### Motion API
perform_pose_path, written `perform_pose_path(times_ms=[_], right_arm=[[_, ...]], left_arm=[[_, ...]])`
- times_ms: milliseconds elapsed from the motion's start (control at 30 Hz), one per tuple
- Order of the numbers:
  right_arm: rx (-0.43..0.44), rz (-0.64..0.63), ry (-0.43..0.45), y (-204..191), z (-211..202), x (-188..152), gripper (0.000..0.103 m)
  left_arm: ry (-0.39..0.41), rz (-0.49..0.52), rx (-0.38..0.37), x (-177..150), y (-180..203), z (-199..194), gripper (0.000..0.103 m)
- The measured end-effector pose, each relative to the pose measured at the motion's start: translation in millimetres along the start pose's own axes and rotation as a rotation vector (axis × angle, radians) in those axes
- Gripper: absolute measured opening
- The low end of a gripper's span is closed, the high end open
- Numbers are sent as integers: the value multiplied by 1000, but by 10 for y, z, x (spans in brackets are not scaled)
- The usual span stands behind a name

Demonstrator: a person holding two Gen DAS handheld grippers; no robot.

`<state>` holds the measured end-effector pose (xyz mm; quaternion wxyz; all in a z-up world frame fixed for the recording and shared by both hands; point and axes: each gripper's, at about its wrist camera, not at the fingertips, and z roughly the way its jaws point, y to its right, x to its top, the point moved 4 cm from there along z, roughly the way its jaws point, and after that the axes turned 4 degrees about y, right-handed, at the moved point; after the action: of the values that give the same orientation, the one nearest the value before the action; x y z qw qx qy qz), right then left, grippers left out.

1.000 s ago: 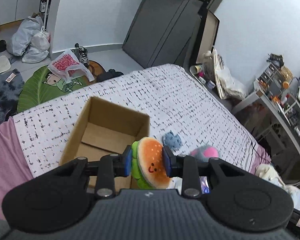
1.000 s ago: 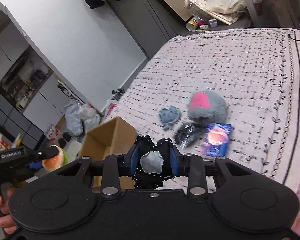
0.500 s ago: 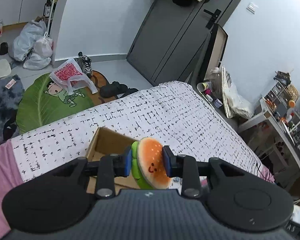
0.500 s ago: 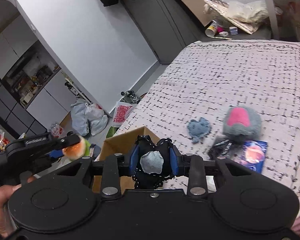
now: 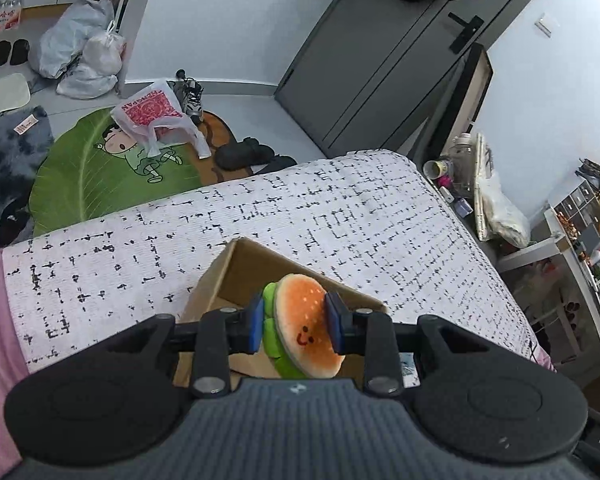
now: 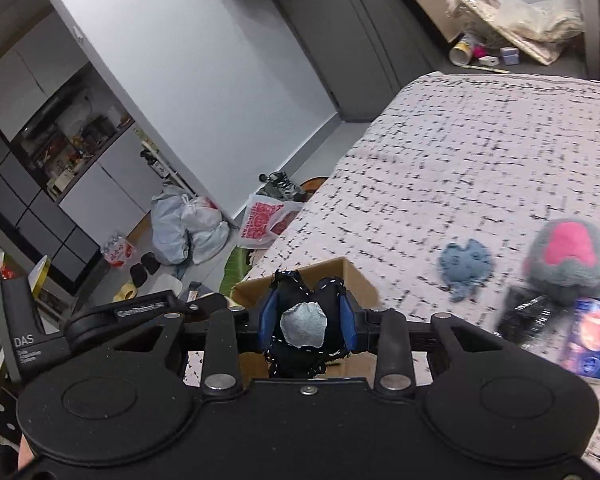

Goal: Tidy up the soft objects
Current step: 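Carry both plushes to the cardboard box and open both tools inside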

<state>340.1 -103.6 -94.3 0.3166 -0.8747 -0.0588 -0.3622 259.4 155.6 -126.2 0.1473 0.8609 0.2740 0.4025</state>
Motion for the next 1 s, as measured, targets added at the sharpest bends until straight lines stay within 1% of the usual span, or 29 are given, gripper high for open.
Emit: perform_pose_path(times_ms=[67, 167, 300, 467, 500, 533, 700, 733, 767, 867, 900, 967, 1000], right_arm=[[-3, -15, -10, -51, 104, -15, 33], [-10, -45, -21, -125, 231, -25, 33], [-15, -51, -42, -149, 445, -37, 33], [-32, -48, -65, -166, 681, -65, 33], [-35, -46, -70, -173, 719, -69, 33], [-35, -48, -74, -186, 742, -76, 33], [-38, -59, -94, -236, 818, -91, 35], [-36, -61, -97, -252, 832, -90, 37], [-20, -65, -95, -277, 844, -88, 42], [-37, -89, -89, -319, 865, -81, 54], [-46, -93, -88, -319, 848, -77, 54], [-45, -88, -89, -303, 785, -61, 54], [-43, -89, -90, -298, 751, -55, 55]], left_arm=[[-10, 2, 11, -6, -31, 93, 31], [-24, -7, 7, 9, -73, 207, 31], [-4, -6, 6, 66, -138, 277, 31], [13, -53, 10, 127, -264, 346, 31], [18, -52, 14, 139, -276, 352, 33], [21, -55, 17, 155, -287, 361, 35], [8, -70, 3, 166, -302, 413, 35], [9, -67, 5, 162, -303, 413, 37], [11, -61, 10, 159, -297, 415, 39], [2, -55, 21, 141, -286, 408, 48], [-1, -57, 27, 136, -288, 402, 53], [2, -58, 38, 131, -304, 383, 59], [5, -62, 48, 129, -313, 370, 65]])
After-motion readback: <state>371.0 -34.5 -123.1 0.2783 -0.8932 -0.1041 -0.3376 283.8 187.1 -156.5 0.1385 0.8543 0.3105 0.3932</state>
